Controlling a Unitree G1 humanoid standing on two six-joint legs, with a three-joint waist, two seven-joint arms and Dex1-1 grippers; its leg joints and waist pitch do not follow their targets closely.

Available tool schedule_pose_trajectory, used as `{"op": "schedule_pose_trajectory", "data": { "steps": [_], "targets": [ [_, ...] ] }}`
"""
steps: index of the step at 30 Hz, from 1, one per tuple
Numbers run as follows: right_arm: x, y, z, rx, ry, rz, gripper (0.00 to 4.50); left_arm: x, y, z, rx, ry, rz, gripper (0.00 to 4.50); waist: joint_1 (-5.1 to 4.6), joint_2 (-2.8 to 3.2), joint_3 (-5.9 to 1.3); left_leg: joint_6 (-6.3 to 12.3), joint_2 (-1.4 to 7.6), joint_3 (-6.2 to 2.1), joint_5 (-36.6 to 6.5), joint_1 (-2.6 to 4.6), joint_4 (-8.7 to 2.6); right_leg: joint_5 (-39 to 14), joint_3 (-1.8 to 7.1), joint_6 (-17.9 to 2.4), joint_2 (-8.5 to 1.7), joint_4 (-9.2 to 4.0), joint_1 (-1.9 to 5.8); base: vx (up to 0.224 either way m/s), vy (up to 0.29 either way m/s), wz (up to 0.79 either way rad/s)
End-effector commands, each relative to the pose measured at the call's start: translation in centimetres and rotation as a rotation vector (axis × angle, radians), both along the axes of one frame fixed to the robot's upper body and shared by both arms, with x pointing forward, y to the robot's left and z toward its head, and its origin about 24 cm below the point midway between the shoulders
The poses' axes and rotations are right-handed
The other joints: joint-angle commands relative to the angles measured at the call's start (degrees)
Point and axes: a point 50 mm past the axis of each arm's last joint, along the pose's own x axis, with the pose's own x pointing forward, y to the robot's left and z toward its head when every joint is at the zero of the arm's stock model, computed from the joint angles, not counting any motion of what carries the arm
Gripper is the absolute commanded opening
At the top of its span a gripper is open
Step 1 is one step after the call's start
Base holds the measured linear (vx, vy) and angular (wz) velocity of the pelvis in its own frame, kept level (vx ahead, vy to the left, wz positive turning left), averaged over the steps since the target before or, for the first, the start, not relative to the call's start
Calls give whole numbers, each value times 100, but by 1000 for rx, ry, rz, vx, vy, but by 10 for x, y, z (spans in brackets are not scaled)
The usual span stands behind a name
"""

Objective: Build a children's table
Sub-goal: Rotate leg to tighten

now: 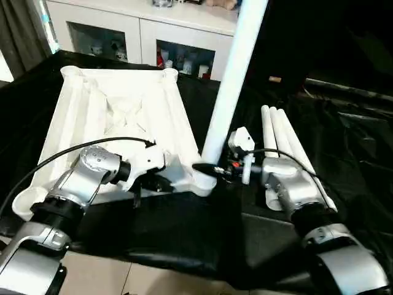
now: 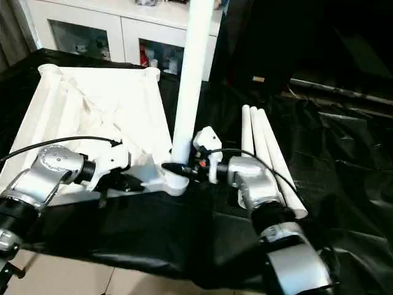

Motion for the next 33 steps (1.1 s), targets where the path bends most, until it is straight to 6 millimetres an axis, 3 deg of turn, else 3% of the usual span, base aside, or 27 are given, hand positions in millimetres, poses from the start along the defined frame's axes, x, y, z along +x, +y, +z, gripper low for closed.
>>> {"op": "schedule_pose_trajectory", "data": {
  "steps": [1, 4, 6, 8, 10, 12, 15, 21, 27, 33],
  "targets": [
    [-12, -22, -48, -159, 179, -213, 189, 7, -17, 12, -48, -37, -19, 0, -11, 132, -141, -157, 119, -47, -2282, 64, -481, -2840, 187, -841, -382, -562, 105, 0, 0, 0],
    [-9, -17, -52, -163, 185, -326, 189, 11, -20, 15, -58, -49, 28, 0, -50, 141, -132, -196, 120, -105, -2426, 31, -507, -3354, 136, -603, -413, -623, 110, 0, 0, 0],
    [-6, -10, -53, -164, 199, -409, 189, 14, -22, 17, -58, -57, 60, 0, -73, 154, -128, -232, 117, -134, -2457, 6, -526, -3408, 115, -569, -424, -628, 117, 0, 0, 0],
    [-2, -1, -54, -180, 217, -510, 189, 19, -25, 18, -46, -68, 107, 0, -127, 154, -125, -259, 99, -174, -2668, 24, -521, -3612, 71, -490, -429, -676, 92, 0, 0, 0],
    [1, 6, -55, -194, 236, -578, 189, 22, -27, 19, -31, -77, 150, 0, -171, 181, -129, -290, 90, -194, -2732, 36, -524, -3524, 54, -530, -420, -677, 83, 0, 0, 0],
    [4, 19, -55, -223, 263, -692, 189, 30, -33, 17, 14, -93, 267, 0, -188, 196, -148, -328, 104, -205, -2671, 10, -548, -3092, 44, -618, -411, -632, 112, 0, 0, 0],
    [6, 35, -52, -234, 291, -773, 189, 31, -46, 12, 35, -94, 347, 0, -185, 185, -126, -319, 88, -179, -2861, 58, -527, -2964, 36, -661, -394, -652, 51, 0, 0, 0],
    [6, 49, -49, -233, 307, -772, 189, 30, -56, 8, 32, -92, 360, 0, -180, 170, -126, -237, 81, -164, -2903, 47, -529, -2951, 50, -592, -390, -677, 40, 0, 0, 0],
    [7, 51, -48, -214, 337, -800, 189, 31, -58, 8, 32, -95, 378, 0, -178, 178, -126, -247, 89, -152, -2853, 45, -538, -2768, 69, -641, -391, -651, 34, 0, 0, 0],
    [9, 53, -45, -200, 324, -795, 189, 31, -57, 10, 30, -98, 369, 0, -191, 197, -112, -250, 83, -167, -3030, 47, -547, -2966, 54, -571, -388, -684, 18, 0, 0, 0]
  ]
}}
